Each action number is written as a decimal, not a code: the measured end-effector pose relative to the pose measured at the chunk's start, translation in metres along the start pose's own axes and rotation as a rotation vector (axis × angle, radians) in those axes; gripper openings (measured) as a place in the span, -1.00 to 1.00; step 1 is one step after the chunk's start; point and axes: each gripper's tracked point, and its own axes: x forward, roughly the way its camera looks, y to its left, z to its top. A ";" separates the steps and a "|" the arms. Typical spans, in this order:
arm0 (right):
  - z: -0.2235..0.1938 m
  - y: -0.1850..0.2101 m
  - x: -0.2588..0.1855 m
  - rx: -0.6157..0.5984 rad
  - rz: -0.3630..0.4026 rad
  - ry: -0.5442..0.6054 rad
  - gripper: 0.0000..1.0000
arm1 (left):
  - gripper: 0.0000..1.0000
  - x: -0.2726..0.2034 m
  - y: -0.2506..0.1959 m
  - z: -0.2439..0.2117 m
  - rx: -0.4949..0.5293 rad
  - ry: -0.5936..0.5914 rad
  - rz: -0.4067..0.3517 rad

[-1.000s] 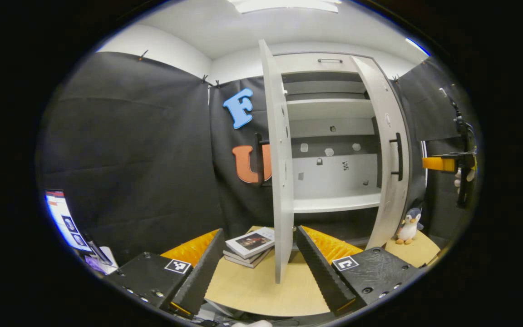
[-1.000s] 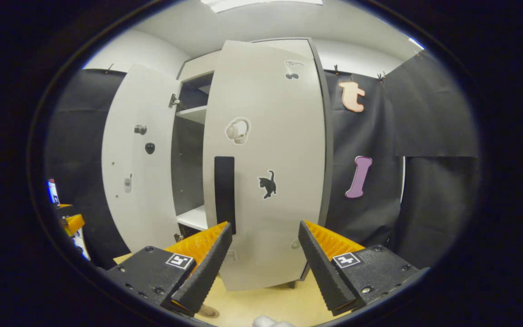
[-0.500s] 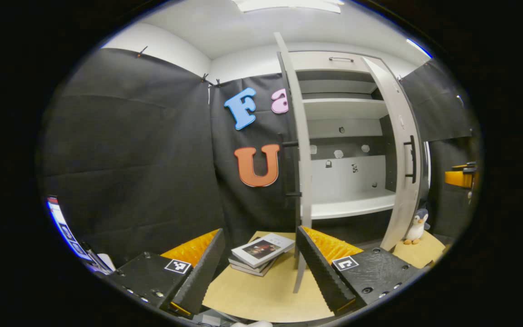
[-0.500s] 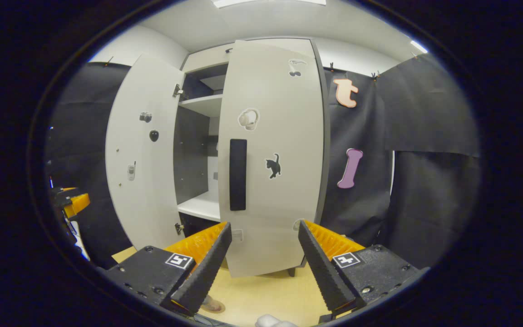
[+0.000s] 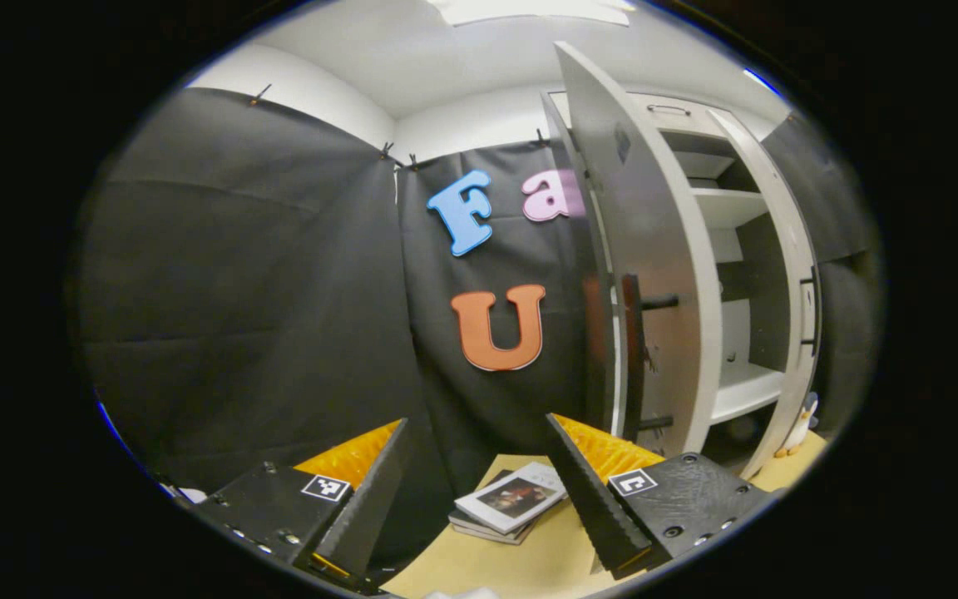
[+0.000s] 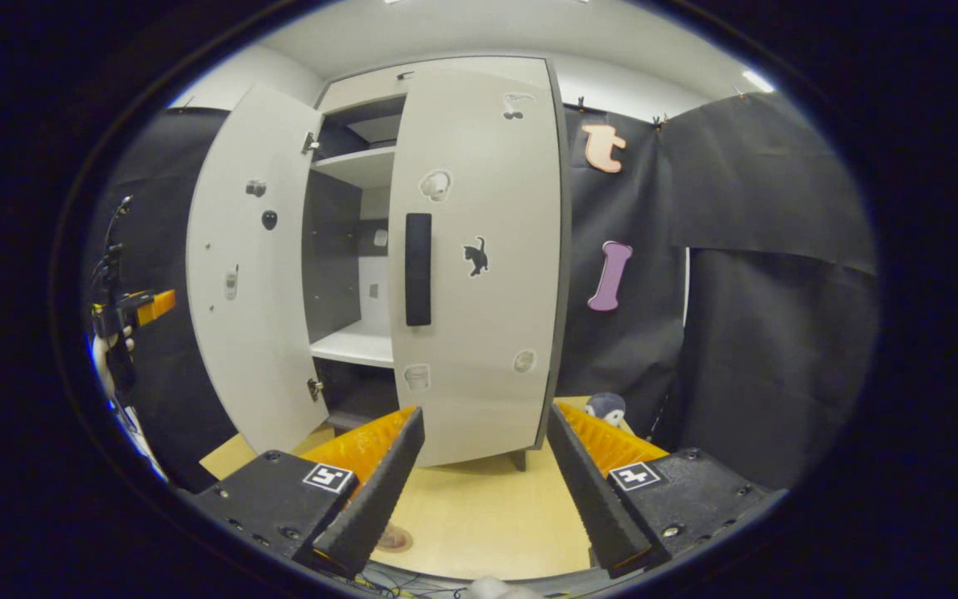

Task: Grasp the bottle in the cabinet with the left hand and place it on the coaster, then close the right door with the right hand and the left door with the left hand.

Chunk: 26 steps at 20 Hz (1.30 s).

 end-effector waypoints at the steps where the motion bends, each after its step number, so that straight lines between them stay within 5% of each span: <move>1: -0.001 -0.003 -0.002 0.000 -0.009 0.005 0.94 | 0.95 0.008 -0.003 0.004 0.002 -0.012 -0.007; 17: -0.002 -0.012 -0.011 0.006 -0.015 0.017 0.94 | 0.96 0.036 -0.041 0.020 -0.003 -0.037 -0.079; 18: -0.001 -0.012 -0.012 0.005 -0.014 0.016 0.94 | 0.81 0.035 -0.042 0.021 0.012 -0.040 -0.075; 20: -0.001 -0.014 -0.014 0.007 -0.012 0.012 0.94 | 0.92 0.032 -0.047 0.021 0.025 -0.042 -0.073; 24: -0.006 -0.020 -0.016 0.014 -0.017 0.014 0.95 | 0.70 0.027 -0.069 0.023 0.026 -0.039 -0.117; 26: -0.005 -0.022 -0.016 0.019 -0.019 0.011 0.94 | 0.80 0.026 -0.078 0.026 0.034 -0.043 -0.132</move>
